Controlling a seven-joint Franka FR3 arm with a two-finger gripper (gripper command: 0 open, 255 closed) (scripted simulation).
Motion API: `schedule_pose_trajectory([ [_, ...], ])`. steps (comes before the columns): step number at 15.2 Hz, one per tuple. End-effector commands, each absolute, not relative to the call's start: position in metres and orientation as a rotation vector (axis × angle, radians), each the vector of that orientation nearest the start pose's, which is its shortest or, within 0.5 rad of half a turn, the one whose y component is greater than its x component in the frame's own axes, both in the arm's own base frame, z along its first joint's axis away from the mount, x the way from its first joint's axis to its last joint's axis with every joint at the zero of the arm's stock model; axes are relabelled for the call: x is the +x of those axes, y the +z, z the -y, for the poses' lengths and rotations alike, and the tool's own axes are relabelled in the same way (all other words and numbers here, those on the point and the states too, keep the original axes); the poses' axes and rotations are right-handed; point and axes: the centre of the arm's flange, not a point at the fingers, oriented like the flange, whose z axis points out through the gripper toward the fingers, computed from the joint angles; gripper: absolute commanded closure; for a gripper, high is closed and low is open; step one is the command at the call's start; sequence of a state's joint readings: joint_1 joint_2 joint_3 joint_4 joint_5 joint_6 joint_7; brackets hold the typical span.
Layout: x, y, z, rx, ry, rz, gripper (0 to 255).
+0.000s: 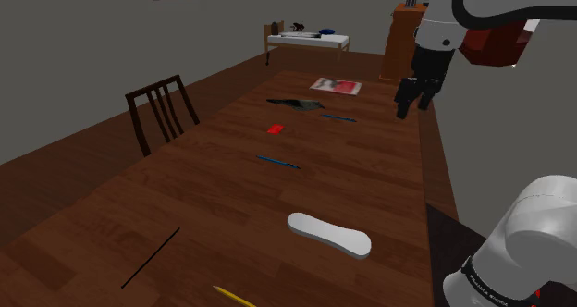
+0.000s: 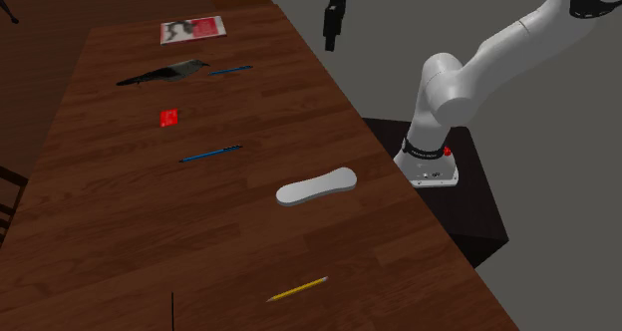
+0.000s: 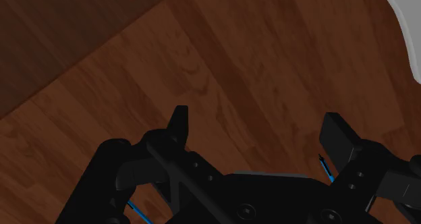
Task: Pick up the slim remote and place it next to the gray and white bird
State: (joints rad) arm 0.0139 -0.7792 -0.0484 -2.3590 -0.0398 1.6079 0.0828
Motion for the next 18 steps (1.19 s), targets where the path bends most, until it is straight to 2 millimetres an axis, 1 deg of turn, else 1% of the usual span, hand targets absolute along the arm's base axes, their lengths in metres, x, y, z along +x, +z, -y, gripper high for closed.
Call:
schedule_pose_trajectory([
  [1, 0.312, 0.59, 0.019, -3.142, -0.044, -0.162, 0],
  [6, 0.325, 0.55, -0.032, -3.15, -0.034, -0.002, 0],
  [10, 0.332, 0.518, -0.074, -3.15, -0.026, 0.127, 0],
  [18, 0.334, 0.453, -0.157, -3.134, -0.01, 0.383, 0],
])
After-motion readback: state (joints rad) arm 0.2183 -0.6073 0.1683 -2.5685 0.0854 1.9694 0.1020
